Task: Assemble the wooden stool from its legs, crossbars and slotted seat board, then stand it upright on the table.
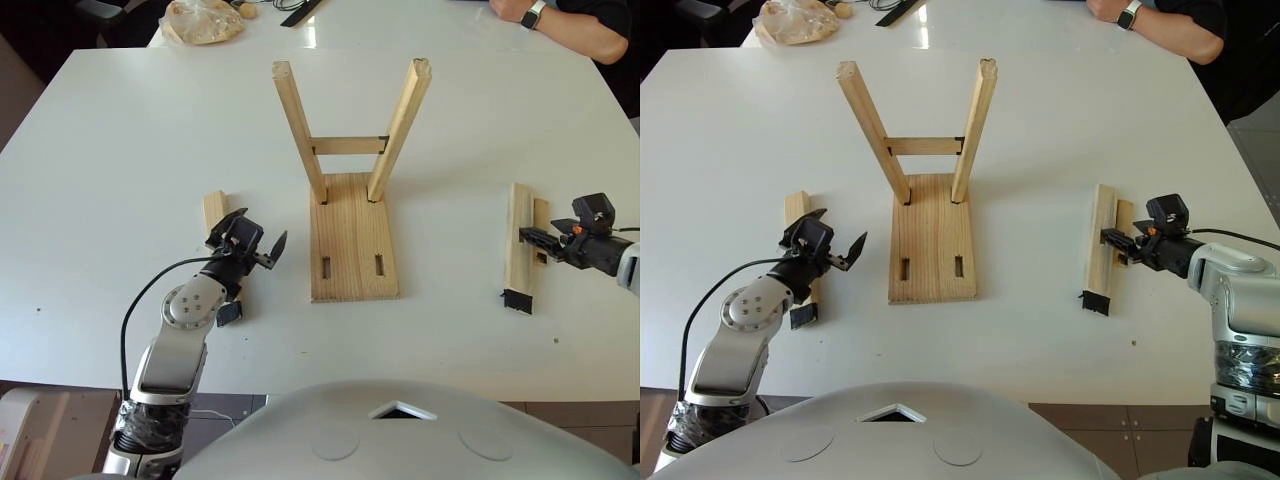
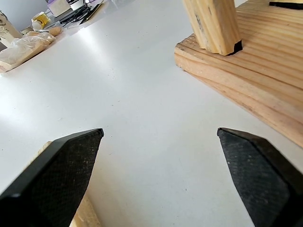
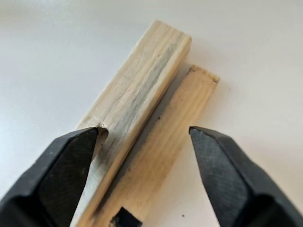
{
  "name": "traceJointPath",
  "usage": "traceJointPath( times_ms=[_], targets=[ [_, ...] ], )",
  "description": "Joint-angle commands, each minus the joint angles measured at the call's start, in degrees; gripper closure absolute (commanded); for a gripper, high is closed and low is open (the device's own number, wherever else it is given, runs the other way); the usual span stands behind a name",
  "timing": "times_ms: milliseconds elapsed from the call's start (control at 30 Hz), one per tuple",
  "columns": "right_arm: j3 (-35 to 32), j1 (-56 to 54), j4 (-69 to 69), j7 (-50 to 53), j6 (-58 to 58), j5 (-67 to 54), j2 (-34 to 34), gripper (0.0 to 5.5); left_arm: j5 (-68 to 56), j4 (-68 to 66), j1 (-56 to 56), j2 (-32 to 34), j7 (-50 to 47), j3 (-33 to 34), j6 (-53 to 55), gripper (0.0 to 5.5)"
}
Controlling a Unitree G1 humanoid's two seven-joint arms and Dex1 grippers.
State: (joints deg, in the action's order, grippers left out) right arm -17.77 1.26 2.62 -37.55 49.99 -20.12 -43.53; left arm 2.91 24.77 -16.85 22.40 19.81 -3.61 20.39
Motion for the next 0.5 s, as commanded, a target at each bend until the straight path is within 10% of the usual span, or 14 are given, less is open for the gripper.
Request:
traceJointPath(
  times_ms=[33, 500],
  targets=[
    [-3.6, -5.0, -0.9, 0.4, 2.1, -3.6, 0.7, 1.93, 0.8, -0.1, 0.1, -0.5, -1.0, -0.2, 0.0, 1.02],
    [1.4, -0.7, -5.2, 0.3, -4.3, 3.8, -3.6, 1.93, 1.3, -0.3, -0.5, -1.0, -1.6, -0.8, -0.5, 1.02]
  ],
)
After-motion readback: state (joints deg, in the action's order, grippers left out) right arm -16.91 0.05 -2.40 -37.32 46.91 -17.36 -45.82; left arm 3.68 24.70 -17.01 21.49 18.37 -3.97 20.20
